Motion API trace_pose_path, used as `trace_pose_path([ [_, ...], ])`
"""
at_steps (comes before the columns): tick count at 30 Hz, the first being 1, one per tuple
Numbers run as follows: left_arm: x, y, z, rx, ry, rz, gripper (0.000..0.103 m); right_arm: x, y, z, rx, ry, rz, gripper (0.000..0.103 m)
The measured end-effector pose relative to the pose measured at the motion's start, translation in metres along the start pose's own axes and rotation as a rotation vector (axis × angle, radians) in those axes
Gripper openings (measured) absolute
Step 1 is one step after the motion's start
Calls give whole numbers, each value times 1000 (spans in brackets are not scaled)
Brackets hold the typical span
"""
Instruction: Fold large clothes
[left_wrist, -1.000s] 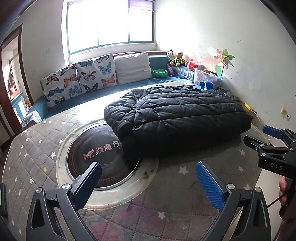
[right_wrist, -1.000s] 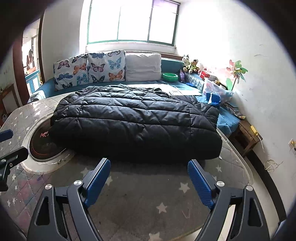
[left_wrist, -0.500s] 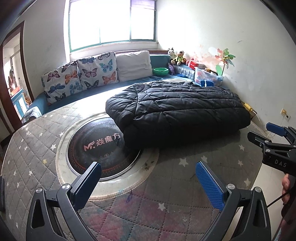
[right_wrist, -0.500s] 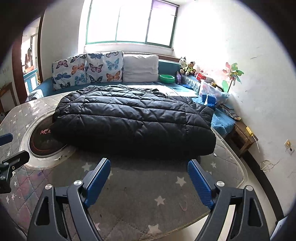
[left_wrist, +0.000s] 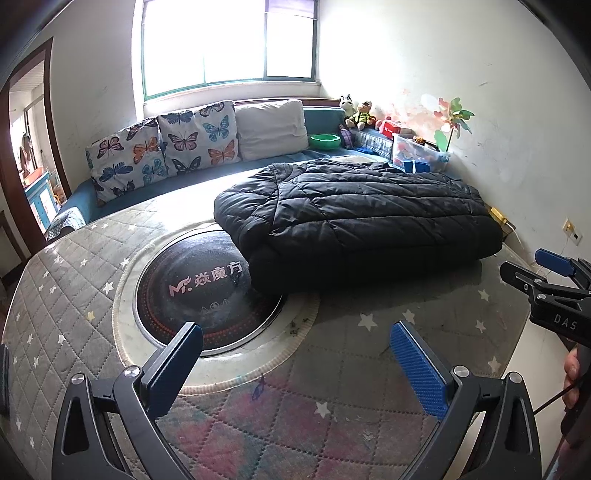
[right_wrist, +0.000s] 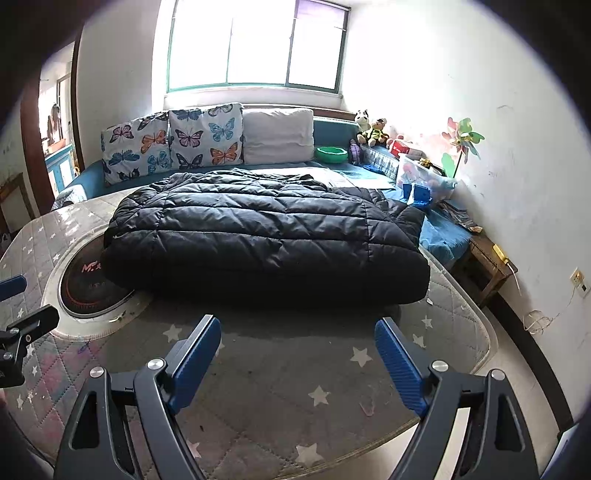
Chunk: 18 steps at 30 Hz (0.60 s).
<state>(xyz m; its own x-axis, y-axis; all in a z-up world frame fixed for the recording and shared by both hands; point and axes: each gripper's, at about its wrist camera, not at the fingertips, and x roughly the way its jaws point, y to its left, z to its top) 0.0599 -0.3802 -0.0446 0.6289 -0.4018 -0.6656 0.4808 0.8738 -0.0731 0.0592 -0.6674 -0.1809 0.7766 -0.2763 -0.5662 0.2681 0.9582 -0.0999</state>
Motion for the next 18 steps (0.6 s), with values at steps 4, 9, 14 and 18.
trace_pose_path([
  [4, 1, 0, -1, -6, 3, -4, 103, 0, -2, 0, 15, 6, 18, 93],
  [9, 1, 0, -2, -20, 7, -8, 103, -1, 0, -1, 19, 5, 31, 93],
  [14, 2, 1, -1, -34, 8, -11, 103, -1, 2, -1, 19, 7, 35, 93],
  [18, 2, 2, -1, -37, 10, -13, 103, -1, 3, -1, 19, 8, 35, 93],
])
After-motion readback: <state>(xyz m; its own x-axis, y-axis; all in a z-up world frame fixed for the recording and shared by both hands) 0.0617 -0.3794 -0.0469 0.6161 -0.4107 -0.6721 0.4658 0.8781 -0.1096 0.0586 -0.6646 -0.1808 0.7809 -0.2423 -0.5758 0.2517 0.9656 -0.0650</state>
